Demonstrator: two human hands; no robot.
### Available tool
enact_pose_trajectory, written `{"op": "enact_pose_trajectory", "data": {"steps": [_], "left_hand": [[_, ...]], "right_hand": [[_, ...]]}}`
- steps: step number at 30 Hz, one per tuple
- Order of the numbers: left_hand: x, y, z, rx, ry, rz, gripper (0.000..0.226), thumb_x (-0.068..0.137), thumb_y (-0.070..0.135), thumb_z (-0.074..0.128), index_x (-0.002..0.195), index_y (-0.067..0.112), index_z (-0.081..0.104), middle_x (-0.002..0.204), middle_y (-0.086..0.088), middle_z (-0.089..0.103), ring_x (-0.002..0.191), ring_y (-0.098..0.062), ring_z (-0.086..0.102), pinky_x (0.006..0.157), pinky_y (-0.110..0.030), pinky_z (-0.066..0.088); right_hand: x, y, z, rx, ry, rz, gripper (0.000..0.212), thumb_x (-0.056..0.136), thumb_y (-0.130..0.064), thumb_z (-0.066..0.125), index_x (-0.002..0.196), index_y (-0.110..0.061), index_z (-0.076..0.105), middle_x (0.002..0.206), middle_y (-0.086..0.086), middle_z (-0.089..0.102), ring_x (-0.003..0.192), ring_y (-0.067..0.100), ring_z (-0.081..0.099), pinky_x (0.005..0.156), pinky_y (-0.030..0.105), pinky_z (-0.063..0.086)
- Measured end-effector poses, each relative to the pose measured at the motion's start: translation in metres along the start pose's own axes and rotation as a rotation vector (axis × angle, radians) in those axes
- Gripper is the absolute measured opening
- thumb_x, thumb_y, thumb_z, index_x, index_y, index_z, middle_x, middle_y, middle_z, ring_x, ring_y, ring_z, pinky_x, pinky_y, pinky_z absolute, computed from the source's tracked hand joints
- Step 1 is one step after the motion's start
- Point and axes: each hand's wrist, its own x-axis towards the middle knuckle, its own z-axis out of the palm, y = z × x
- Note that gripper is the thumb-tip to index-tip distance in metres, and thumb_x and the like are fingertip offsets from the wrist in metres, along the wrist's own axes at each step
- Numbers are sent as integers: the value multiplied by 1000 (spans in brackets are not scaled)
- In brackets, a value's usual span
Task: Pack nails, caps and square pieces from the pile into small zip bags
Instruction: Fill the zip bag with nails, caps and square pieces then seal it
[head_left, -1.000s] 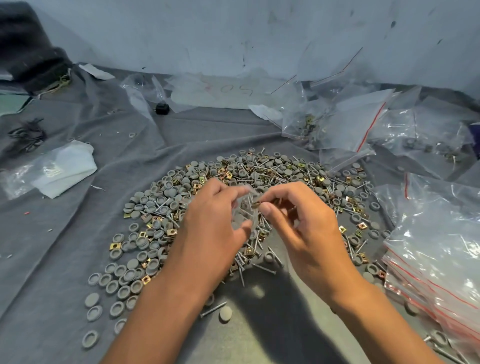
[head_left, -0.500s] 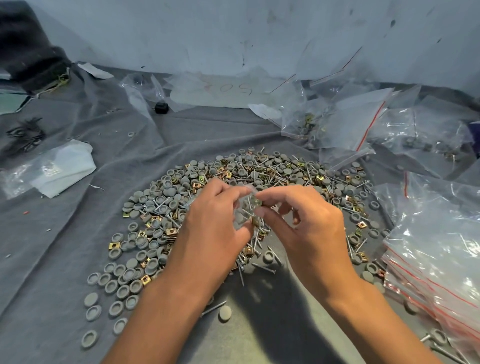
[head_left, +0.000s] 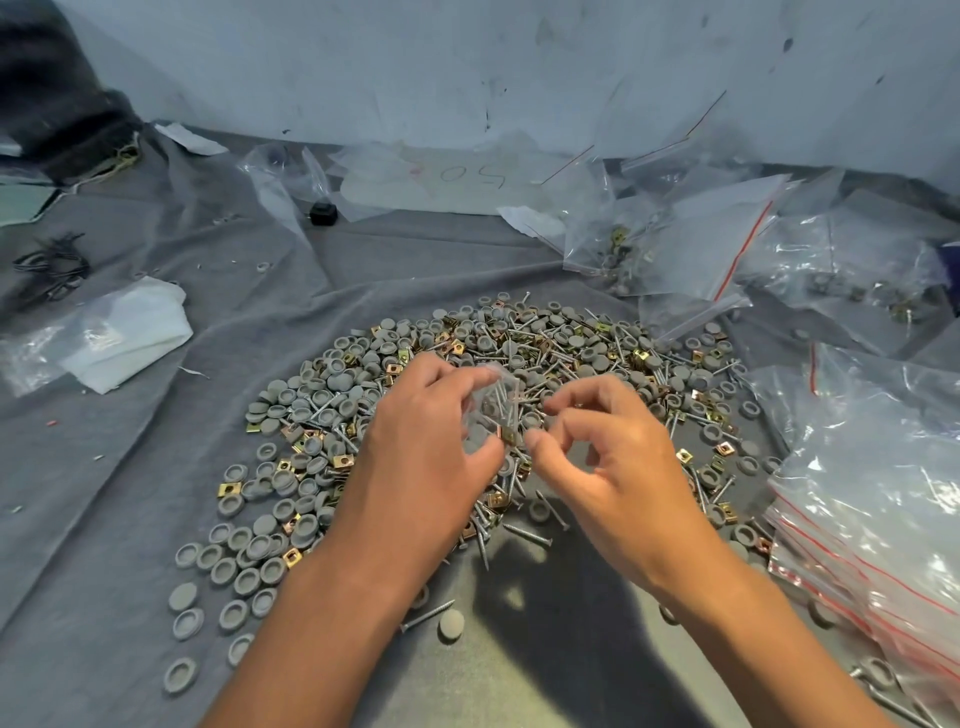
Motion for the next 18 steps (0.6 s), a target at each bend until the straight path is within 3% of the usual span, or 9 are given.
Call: {"op": "enact_pose_trajectory", "data": {"steps": [3,6,10,13,15,18], "left_hand": [[0,-1,0,4,19,4,54,84,28,77,134,34,60,94,23,41,89,12,45,74,-2,37],[0,-2,0,1,31,2,53,83,32,77,133,35,60,96,23,42,91,14,44,77,0,36],[0,-3,-1,6,30,-7,52,84,32,77,133,37,58,97,23,43,89,14,45,73,-1,38],[0,-4,-2,-7,34,-16,52,85,29,77,133,36,58,98,22,43,88,10,48,69,-6,42],[0,-4,-3,-9,31,-24,52,85,29,77,133,35,58,99,21,44,88,9,48,67,-7,43],[-1,-3,-3,-16,28,-25,52,85,28,76,134,35,58,100,20,45,89,8,49,68,-8,46]], "right_hand": [[1,-4,1,-14,-62,-63,10,94,-43,62,91,-36,70,111,-23,50,112,-1,49,86,10,34],[1,-4,0,15,-34,-100,16,96,-38,58,106,-36,70,111,-22,52,108,-3,51,83,6,36],[2,1,1,10,-3,-76,14,93,-24,59,99,-35,66,104,-24,53,97,-3,53,78,7,38],[2,8,4,-199,-176,-47,10,90,-37,57,97,-44,54,102,-27,48,94,-8,49,84,13,40],[-3,12,10,-331,-293,-78,14,91,-43,59,105,-47,58,107,-25,49,99,-4,46,89,22,45],[-6,15,16,-470,-291,-148,24,93,-49,59,117,-46,62,110,-21,51,106,4,42,87,25,45]]}}
